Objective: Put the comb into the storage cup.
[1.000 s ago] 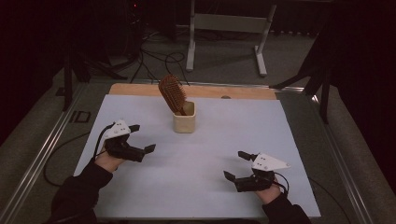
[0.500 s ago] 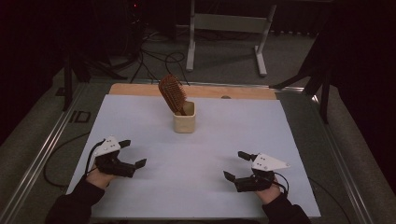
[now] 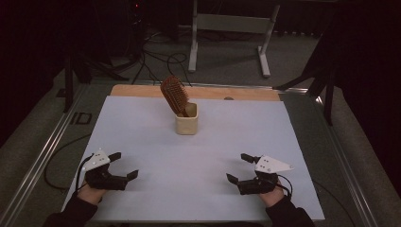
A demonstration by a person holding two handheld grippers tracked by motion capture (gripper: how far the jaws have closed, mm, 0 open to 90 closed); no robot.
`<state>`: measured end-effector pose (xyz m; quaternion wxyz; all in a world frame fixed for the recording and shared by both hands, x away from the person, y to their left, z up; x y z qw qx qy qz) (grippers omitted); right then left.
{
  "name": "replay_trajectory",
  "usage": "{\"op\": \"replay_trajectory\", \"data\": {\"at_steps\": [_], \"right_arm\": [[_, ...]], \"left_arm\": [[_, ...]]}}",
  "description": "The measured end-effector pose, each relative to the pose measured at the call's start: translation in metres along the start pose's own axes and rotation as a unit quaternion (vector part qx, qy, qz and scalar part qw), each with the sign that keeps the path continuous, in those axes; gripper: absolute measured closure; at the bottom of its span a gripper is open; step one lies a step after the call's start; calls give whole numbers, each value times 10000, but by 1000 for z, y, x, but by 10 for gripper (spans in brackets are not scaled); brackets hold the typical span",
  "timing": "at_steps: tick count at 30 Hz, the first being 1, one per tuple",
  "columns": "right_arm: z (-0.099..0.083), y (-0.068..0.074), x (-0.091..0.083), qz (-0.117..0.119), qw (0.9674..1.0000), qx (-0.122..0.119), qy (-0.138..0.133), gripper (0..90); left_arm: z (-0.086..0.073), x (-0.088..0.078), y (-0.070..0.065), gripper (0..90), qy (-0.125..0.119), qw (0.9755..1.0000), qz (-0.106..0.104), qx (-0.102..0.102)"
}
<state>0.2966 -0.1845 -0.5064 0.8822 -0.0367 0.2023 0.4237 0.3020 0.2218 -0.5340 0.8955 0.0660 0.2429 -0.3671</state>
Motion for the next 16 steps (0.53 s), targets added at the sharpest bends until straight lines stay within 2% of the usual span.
{"op": "replay_trajectory", "data": {"at_steps": [1, 4, 8, 16], "right_arm": [[0, 0, 0, 0, 10000, 2, -3, 103], [0, 0, 1, -7, 10000, -22, 5, 103], [-1, 1, 1, 11, 10000, -26, 28, 103], [-2, 2, 3, 50, 10000, -51, 56, 103]], "left_arm": [[0, 0, 0, 2, 0, 10000, 0, 0], [-3, -8, 2, 2, 23, 9997, 183, 138], [-5, -9, 4, 2, 8, 9996, 257, 134], [-4, -4, -3, 2, 69, 9994, 195, 290]]}}
Point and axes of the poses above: each handheld gripper's, and its own axes: x roughly forward along the jaws, z roughly out of its top, y roughly to its left, the point moved 7 cm from there along x, roughly forward along the jaws, and after that the axes turned 5 degrees about x, right-handed, at the moved point
